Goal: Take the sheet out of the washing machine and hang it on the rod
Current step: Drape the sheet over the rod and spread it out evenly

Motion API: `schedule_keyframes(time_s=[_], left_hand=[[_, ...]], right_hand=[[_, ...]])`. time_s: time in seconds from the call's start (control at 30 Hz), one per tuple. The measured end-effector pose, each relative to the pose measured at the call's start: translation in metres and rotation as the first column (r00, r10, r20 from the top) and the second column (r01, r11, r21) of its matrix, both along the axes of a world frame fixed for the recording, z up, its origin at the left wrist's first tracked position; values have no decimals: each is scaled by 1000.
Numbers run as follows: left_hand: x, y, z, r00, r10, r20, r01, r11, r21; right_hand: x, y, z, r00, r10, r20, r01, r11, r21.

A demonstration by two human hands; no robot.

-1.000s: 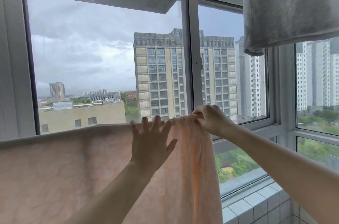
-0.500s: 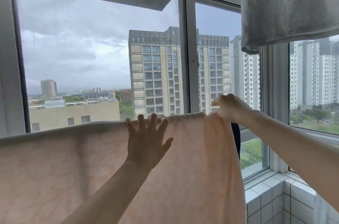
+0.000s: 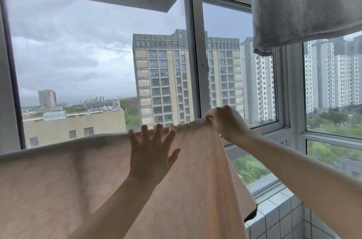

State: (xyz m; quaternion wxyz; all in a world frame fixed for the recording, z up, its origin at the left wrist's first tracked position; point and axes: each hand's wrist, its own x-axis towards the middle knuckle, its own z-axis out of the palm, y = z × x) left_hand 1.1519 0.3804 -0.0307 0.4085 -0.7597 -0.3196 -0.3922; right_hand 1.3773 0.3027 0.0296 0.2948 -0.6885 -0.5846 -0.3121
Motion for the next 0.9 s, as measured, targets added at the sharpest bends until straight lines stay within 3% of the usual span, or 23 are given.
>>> schedule_keyframes(time_s=[0.07, 0.2, 0.33, 0.47, 0.53, 0.73, 0.9], left_hand=[[1, 1, 0, 1000, -15, 2, 15, 1000, 15], [6, 3, -1, 999, -36, -9, 37, 999, 27], [6, 8, -1, 999, -42, 22, 42, 999, 11], [9, 8, -1, 998, -37, 41, 38, 999, -15], [15, 5, 2, 997, -47, 59, 50, 997, -65], [42, -3, 12, 970, -206, 129, 214, 975, -53], [68, -7, 18, 927, -310, 211, 332, 940, -80]], right_hand=[[11, 0, 10, 993, -97, -65, 101, 993, 66], [28, 4, 19, 981, -80, -178, 99, 990, 103], [30, 9, -6, 980, -31, -199, 25, 999, -30], [32, 2, -27, 954, 94, -284, -83, 995, 51], [31, 2, -34, 938, 121, -326, -124, 992, 12], [41, 3, -43, 897, 182, -403, -234, 969, -82], [48, 2, -53, 802, 322, -503, -370, 929, 5]])
